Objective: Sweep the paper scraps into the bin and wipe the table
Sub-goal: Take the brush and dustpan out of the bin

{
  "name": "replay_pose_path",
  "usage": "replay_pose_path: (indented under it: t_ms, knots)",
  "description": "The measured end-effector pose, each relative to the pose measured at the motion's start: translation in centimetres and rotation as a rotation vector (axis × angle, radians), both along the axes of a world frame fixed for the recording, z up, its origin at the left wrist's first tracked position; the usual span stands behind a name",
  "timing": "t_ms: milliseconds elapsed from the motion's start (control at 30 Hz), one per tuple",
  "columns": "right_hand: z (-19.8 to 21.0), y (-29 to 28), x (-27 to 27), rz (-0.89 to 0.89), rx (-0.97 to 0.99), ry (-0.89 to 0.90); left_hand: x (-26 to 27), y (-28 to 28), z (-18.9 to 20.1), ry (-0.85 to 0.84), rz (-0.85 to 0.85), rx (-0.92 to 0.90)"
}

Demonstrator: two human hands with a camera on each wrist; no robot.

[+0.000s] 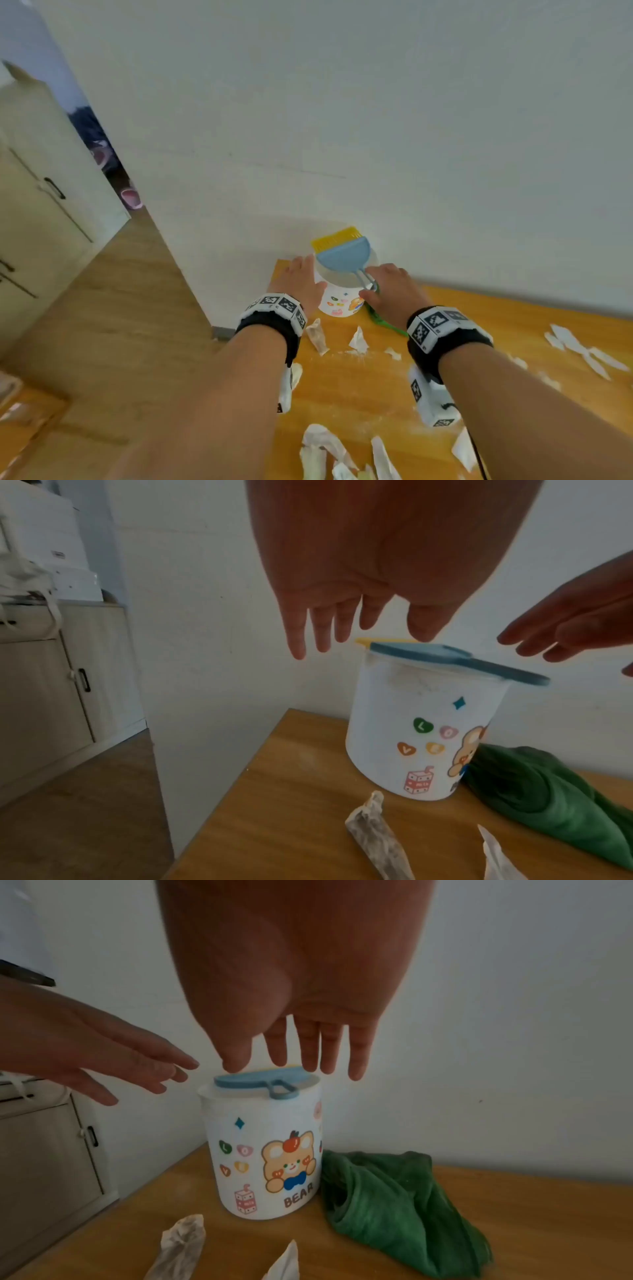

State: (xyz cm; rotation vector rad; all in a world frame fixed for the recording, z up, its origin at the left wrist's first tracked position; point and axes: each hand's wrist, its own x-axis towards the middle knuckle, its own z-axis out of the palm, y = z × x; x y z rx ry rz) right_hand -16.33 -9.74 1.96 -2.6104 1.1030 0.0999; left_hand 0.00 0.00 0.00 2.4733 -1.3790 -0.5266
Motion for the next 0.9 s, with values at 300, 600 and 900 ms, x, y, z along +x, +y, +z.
replay_pose_path:
  t_ms: [300,600,900]
  knots:
    - [-1.5,-1.2,2.4,-0.056,-0.111,-0.032,0.3,-2.3,-1.5,0.104,0.082,0.008]
    - [-2.0,-1.6,3.2,-0.079,-0.088,-0.104,0.1,-3.0,-3.0,0.203,0.171,-0.003]
    - [0.0,-1.4,2.0,-0.134,-0.100,-0.160,0.0,-1.9,-1.7,0.205,0.160,0.043]
